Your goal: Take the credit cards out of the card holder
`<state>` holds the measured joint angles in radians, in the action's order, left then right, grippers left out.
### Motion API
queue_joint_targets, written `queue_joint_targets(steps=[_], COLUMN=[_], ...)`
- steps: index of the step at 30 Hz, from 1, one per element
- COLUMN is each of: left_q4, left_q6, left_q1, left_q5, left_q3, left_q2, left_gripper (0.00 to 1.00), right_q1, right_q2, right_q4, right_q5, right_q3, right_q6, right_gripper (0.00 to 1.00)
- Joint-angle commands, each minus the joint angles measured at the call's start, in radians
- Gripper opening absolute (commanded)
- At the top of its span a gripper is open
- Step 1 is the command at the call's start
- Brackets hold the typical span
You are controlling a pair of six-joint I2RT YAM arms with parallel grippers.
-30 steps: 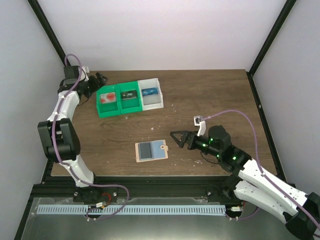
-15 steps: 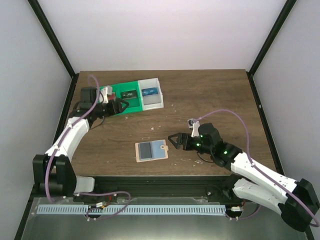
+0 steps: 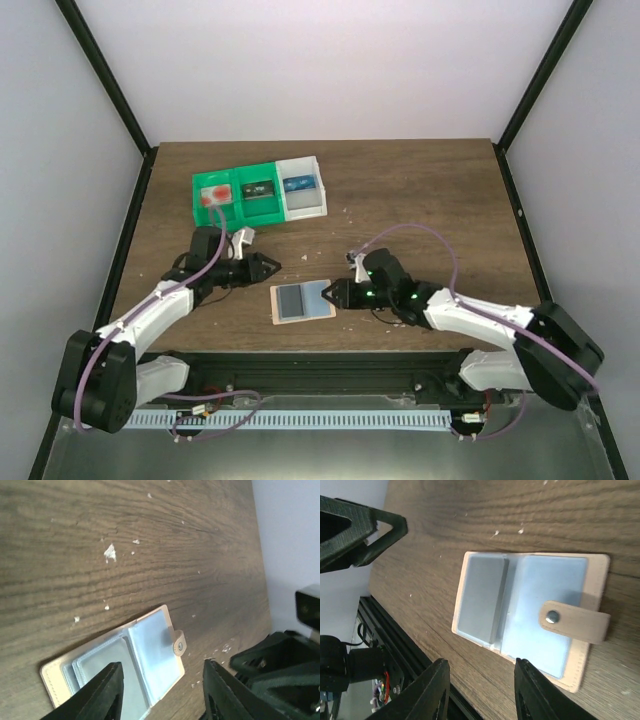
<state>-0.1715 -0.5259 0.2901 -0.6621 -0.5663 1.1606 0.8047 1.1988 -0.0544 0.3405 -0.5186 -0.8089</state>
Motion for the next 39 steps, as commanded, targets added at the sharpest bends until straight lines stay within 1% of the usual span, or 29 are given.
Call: queue_joint_targets(steps=[1, 3, 6, 9, 11, 14, 17, 20, 30, 39], left_q4=[0.147, 0.198, 0.312, 0.410, 0.440, 0.445, 0.458, 0.497, 0.558, 0.606], left_q6=[-0.097, -0.131, -0.202, -0.253, -0.258, -0.254, -0.261, -0.285, -0.313, -0.330], left_q1=[0.005, 0.005, 0.005, 0.005, 0.005, 0.005, 0.005, 0.006, 0.006, 0.005], left_q5=[-0.030, -0.045, -0.096, -0.133, -0.155, -0.159, -0.158, -0.167, -0.183, -0.183], left_q3=[0.083, 0.130, 0.210, 0.258, 0.274, 0.283, 0.294, 0.309, 0.330, 0.342], left_q2=[-0.014, -0.004, 0.019, 0.045, 0.057, 0.056, 0.049, 0.047, 0.069, 0.112], left_gripper=[0.53, 0.57, 0.61, 0.68, 0.69, 0.74, 0.79, 0.81, 0.85, 0.86], right_q1=[0.062, 0.081, 0.089, 0.105, 0.121, 0.132, 0.138, 0.147, 0.152, 0.158], right_q2=[0.098, 0.148, 0.235, 0.309, 0.348, 0.396, 0.435, 0.476, 0.536, 0.554], right_q4=[-0.052, -0.042, -0.044, -0.033, -0.027, -0.023, -0.037, -0.021, -0.018, -0.020], right_q5=[-0.026, -0.047, -0.043, -0.059, -0.068, -0.077, -0.077, -0.083, -0.094, -0.120], right_q3=[-0.102, -0.140, -0.189, -0.240, -0.269, -0.288, -0.292, -0.309, -0.303, -0.285], right_q6=[0.032, 0.052, 0.063, 0.065, 0.071, 0.066, 0.057, 0.059, 0.049, 0.041], right_gripper=[0.37, 0.37, 0.32, 0.29, 0.28, 0.27, 0.23, 0.20, 0.19, 0.10])
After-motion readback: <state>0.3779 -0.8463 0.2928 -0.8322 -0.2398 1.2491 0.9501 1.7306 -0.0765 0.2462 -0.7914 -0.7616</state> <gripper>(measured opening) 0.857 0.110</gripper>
